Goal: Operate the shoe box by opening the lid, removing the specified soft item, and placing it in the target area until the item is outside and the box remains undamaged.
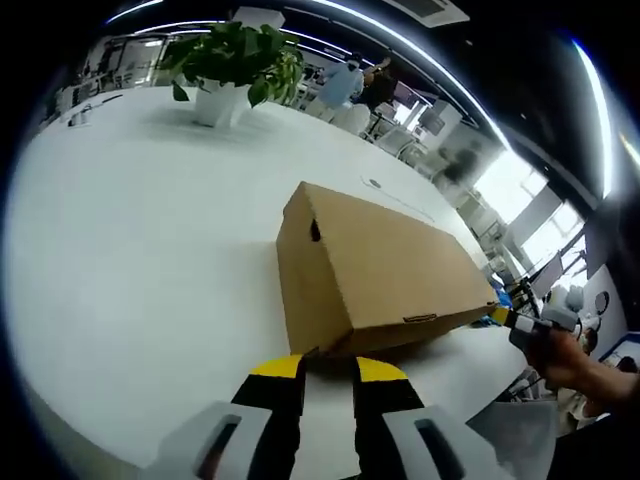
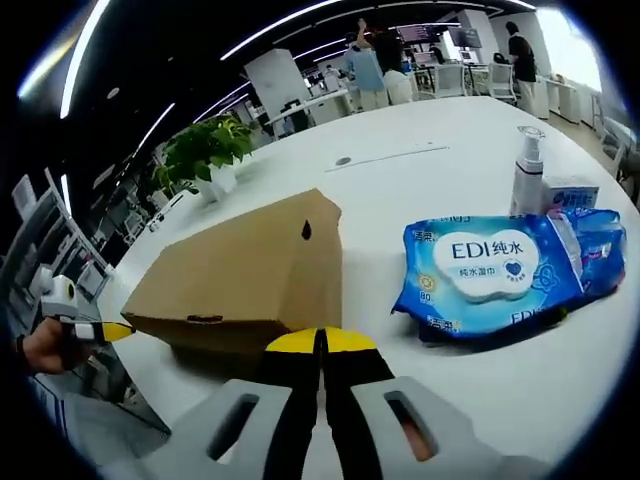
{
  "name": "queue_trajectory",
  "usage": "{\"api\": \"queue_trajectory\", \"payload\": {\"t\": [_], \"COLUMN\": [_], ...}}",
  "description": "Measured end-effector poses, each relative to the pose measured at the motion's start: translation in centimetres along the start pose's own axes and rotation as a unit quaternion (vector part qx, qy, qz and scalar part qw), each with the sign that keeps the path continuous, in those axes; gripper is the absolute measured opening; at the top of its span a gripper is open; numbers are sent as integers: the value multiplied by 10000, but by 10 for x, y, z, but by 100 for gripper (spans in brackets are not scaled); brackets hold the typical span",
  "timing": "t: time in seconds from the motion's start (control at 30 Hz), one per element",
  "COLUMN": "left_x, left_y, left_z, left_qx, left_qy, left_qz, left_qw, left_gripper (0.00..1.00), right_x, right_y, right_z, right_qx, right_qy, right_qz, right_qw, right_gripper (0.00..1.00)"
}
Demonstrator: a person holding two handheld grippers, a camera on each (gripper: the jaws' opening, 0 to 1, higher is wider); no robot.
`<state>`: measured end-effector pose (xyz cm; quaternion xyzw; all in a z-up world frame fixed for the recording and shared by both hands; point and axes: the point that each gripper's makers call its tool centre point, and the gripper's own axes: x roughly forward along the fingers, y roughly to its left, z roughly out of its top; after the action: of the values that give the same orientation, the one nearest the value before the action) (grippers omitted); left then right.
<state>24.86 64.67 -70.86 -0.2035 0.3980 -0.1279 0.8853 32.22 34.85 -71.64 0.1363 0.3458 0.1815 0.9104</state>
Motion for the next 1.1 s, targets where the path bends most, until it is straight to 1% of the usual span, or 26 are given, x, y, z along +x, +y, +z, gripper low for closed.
{"api": "queue_trajectory", "payload": {"t": [0.17,0.2,0.33,0.4,0.43,0.47,0.5,0.53,0.57,0.6,0.63,0.7,0.8,0.87,0.9,0.93,0.97,1.03,1.1], "left_x": [-4,-5,-11,-17,-19,-23,-26,-28,-28,-28,-27,-22,-12,-6,-3,0,1,6,10], "left_y": [-2,-2,1,3,2,1,-1,-3,-4,-7,-12,-15,-18,-16,-17,-16,-15,-14,-14], "left_z": [7,8,14,22,27,42,51,53,55,60,64,64,59,51,49,45,42,34,27], "left_qx": [0,-13,-150,-205,-273,-355,-338,-362,-322,-271,-266,-182,-122,-158,-164,-167,-169,-215,-207], "left_qy": [-86,-97,-214,-341,-480,-878,-1120,-1089,-1063,-1145,-1181,-1123,-967,-798,-767,-663,-617,-471,-345], "left_qz": [3,4,26,38,35,19,-47,-82,-67,-121,-205,-220,-231,-182,-175,-146,-125,-137,-146], "left_qw": [10000,10000,9997,9992,9985,9955,9931,9934,9938,9930,9924,9933,9950,9965,9968,9976,9979,9986,9991], "left_gripper": [18,18,18,18,19,21,24,29,31,33,36,39,41,41,40,40,40,40,40], "right_x": [-3,-5,-12,-18,-21,-22,-25,-27,-28,-28,-25,-20,-15,-11,-9,-5,-3,0,2], "right_y": [0,-1,-12,-15,-15,-12,-4,1,2,1,5,14,24,27,27,27,28,30,34], "right_z": [3,5,8,14,18,22,34,42,47,46,48,48,45,41,39,33,30,23,14], "right_qx": [-27,10,106,160,150,200,483,600,619,541,476,252,87,68,68,110,148,175,330], "right_qy": [-29,-101,-202,-304,-375,-444,-703,-883,-937,-874,-833,-753,-647,-571,-525,-419,-351,-268,-139], "right_qz": [47,41,-76,-77,-53,18,276,442,473,424,459,594,653,656,651,658,668,676,771], "right_qw": [10000,9999,9997,9994,9992,9988,9960,9933,9925,9938,9943,9951,9957,9962,9965,9969,9970,9972,9964], "right_gripper": [0,0,0,0,0,1,2,4,9,16,20,27,30,31,31,31,31,30,27]}}
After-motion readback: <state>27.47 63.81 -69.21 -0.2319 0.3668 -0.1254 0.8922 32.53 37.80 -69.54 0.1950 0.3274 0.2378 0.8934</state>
